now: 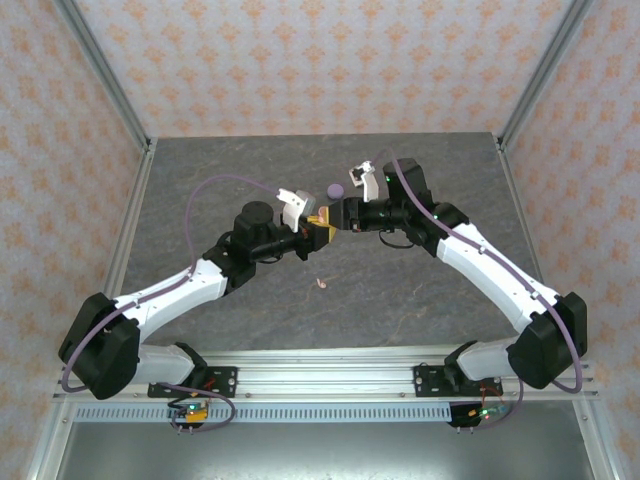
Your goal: Insert the wireless bluetooth earbuds into the charging case
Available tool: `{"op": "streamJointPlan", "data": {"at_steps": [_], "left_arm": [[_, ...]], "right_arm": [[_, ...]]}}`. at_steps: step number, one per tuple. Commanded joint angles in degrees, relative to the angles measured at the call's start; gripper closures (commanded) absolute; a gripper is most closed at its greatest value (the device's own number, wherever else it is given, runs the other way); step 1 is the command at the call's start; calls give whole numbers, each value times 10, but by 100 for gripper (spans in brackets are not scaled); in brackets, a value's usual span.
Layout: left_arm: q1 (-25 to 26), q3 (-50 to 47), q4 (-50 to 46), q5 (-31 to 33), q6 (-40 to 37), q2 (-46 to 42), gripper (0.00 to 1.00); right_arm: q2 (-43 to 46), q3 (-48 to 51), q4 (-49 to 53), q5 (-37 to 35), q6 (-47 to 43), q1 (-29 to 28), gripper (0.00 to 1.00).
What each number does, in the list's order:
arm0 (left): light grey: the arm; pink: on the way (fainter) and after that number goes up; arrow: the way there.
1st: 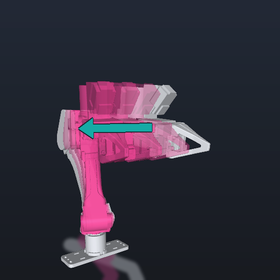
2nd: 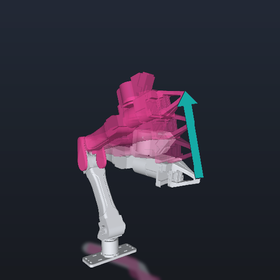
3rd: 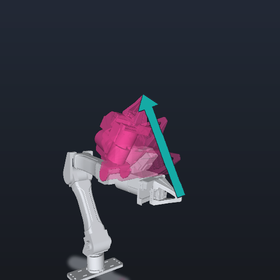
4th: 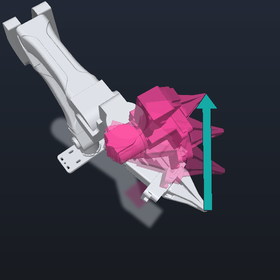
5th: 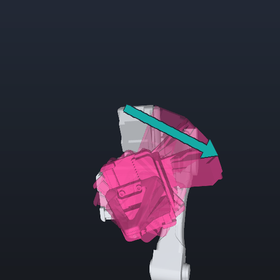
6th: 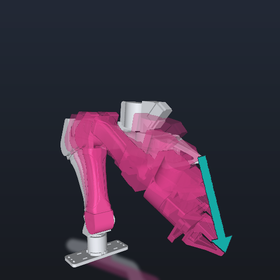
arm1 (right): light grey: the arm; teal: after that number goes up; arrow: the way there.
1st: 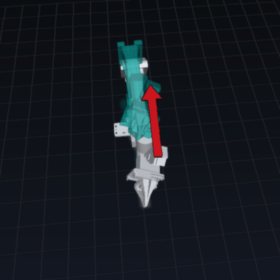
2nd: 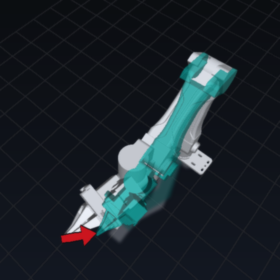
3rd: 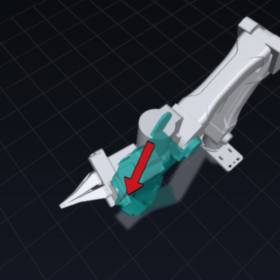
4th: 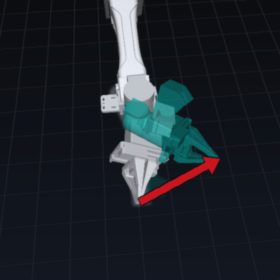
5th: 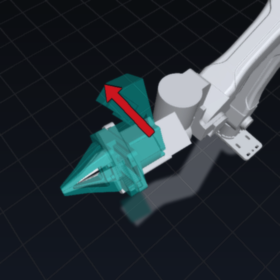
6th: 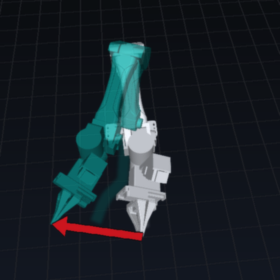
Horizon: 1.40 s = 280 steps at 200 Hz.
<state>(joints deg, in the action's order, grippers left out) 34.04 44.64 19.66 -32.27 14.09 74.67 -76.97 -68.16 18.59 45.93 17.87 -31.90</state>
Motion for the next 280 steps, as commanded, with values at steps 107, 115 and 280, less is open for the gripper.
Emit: {"op": "streamJointPlan", "data": {"at_steps": [107,115,280], "left_arm": [[0,17,19,34,-5,-12,87],[0,16,19,35,-5,-11,87],[1,23,19,-10,-14,8,86]], "right_arm": [[11,-29,54,-29,-9,-8,50],[13,-29,55,-26,-10,-8,50],[13,-36,34,22,-17,-14,56]]}}
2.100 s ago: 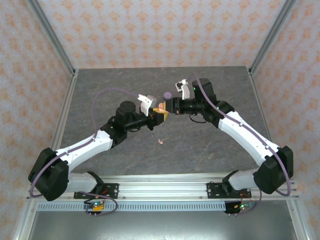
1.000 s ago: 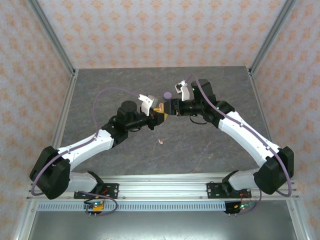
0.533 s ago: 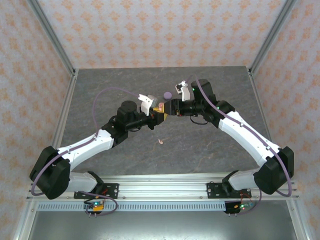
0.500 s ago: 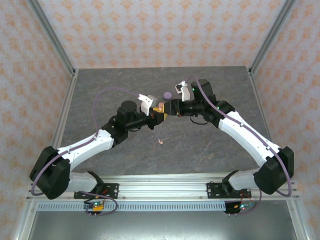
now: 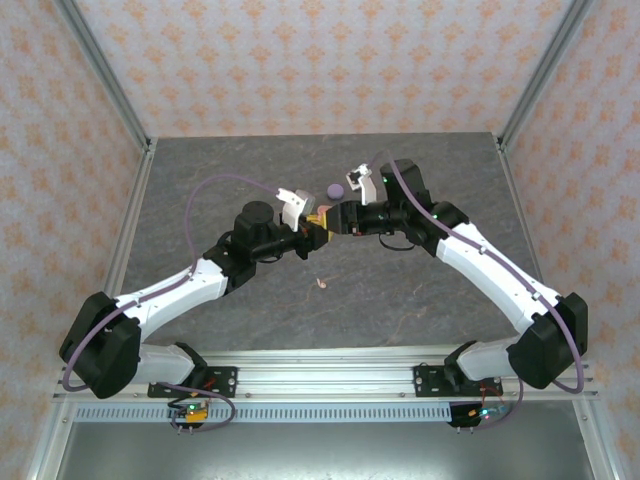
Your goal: Insert the wireless bluetooth earbuds into the charging case
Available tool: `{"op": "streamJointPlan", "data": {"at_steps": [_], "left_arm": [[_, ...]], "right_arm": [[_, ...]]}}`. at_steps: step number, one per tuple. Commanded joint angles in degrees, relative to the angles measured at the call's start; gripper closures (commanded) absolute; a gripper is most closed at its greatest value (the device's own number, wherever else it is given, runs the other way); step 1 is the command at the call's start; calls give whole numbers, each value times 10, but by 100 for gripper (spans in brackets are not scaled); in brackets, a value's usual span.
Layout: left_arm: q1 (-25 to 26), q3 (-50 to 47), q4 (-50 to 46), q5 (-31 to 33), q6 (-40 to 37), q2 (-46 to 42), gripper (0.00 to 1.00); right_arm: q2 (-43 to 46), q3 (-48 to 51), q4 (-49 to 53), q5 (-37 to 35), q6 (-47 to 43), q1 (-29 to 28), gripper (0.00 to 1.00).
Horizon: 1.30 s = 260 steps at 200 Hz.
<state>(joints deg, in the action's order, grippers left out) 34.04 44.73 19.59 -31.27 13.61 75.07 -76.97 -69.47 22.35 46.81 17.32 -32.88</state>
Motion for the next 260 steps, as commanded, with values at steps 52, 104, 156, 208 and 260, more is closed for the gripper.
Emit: {"op": "streamJointPlan", "data": {"at_steps": [52,104,156,208,260], "left_arm": [[3,26,17,-47,-18,8,86],[4,28,8,-32,-19,9,86],[4,19,5,-4,-21,-7,86],[4,18,-17,-5,-32,-31,86],[4,16,-51,-1,-50,-80,85]], "right_arm": [[9,-24,-3,22,-15,-5,58],[10,-29,5,25,-22,-7,60],[71,1,24,-232,6,-6,59],[62,23,91,-342,28,13,59],[-38,38,139,-273,-11,12,58]]}}
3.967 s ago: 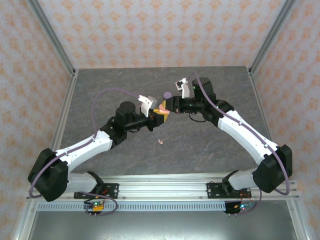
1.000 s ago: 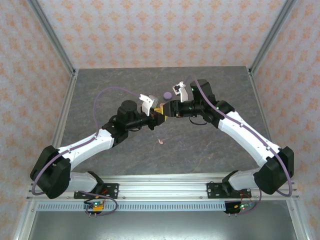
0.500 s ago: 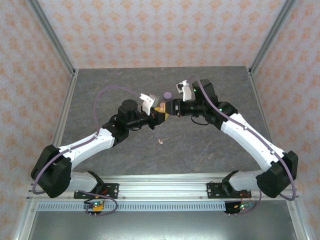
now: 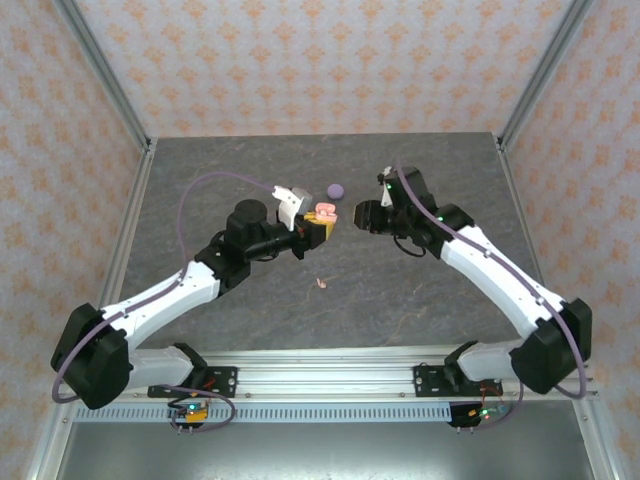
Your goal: Insert the wireless bluetooth earbuds into the charging case
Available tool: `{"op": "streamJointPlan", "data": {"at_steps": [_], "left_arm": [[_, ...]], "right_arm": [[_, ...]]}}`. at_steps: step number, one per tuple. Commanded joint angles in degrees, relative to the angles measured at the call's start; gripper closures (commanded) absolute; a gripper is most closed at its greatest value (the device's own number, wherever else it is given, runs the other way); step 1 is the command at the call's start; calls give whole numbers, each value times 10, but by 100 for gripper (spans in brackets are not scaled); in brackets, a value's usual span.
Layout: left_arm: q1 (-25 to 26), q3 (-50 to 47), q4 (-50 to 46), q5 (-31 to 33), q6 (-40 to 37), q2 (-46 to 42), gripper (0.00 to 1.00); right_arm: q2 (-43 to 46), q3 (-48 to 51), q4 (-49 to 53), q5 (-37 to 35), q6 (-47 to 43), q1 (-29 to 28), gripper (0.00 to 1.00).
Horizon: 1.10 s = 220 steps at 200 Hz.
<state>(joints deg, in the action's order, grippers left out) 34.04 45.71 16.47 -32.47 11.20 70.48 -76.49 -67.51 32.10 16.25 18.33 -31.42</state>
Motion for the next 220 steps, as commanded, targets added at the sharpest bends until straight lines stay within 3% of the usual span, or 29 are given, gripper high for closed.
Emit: {"op": "streamJointPlan", "data": {"at_steps": [1,95,220], "left_arm": [[4,6,-21,11,-26,-34,85],[4,-2,-74,20,-52,-102,84],[5,-14,-77,22,-51,-123,84]], "right_arm": [[-45,18,41,35,-22,-3,58],[-228,12,-25,158,-40,-69,58],[-322,-39,22,98,-52,-126,56]]}}
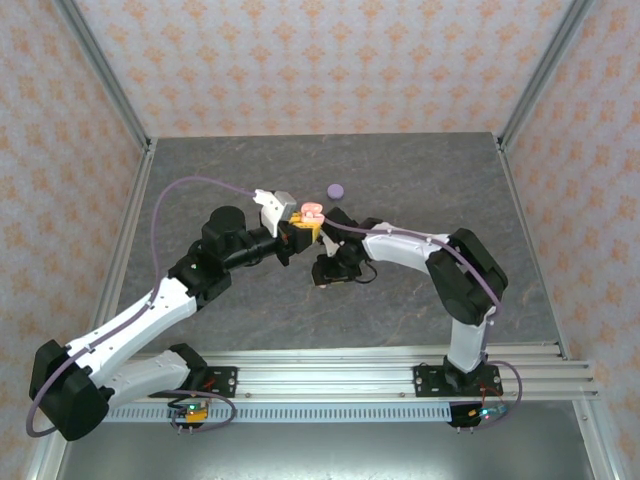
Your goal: Insert the wireless bluetooth earbuds into the charging case
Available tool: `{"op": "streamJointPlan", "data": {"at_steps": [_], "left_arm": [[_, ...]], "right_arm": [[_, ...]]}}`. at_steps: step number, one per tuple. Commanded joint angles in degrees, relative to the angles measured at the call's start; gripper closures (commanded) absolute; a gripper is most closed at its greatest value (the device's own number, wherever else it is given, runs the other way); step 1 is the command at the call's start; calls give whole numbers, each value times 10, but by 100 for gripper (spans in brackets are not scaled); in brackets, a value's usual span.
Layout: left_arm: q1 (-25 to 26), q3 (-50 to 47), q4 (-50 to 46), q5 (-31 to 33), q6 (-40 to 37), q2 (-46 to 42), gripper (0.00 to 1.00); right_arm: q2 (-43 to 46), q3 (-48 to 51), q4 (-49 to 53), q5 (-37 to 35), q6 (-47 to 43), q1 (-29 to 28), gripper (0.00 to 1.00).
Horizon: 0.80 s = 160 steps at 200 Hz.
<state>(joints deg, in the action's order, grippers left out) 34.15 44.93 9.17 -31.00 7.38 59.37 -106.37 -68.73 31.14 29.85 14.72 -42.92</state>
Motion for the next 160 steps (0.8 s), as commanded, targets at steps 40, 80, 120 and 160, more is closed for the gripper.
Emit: {"op": "streamJointPlan", "data": {"at_steps": [40,80,120,160], "left_arm": [[4,-7,-4,10,-13,-16,84],[4,-6,-7,11,-13,-15,84],[4,-4,-8,11,-13,-11,84],[4,-3,-7,10,-12,-9,84]], "right_arm": [[-55,-54,66,-77,-23,-29,57],[-59,-62,103,-135,-36,-31,60],[-52,-67,151,-213,-59,-31,63],[-40,-65,162,-262,-57,-20,64]]}}
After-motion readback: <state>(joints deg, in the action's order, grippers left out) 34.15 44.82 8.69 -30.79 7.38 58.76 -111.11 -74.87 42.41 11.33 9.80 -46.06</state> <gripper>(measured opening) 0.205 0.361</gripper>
